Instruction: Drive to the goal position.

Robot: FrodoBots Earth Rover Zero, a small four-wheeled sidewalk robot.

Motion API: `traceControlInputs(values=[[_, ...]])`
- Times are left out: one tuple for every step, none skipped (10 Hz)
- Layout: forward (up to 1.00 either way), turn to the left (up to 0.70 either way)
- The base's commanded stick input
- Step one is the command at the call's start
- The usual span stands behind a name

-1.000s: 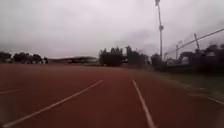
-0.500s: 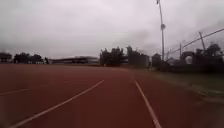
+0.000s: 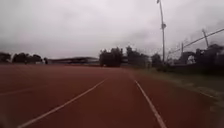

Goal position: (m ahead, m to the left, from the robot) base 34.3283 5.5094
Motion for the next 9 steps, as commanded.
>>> traceControlInputs(values=[[0.70,0.00],[0.70,0.00],[0.70,0.00],[0.70,0.00],[0.70,0.00],[0.70,0.00],[0.70,0.00],[0.70,0.00],[0.70,0.00]])
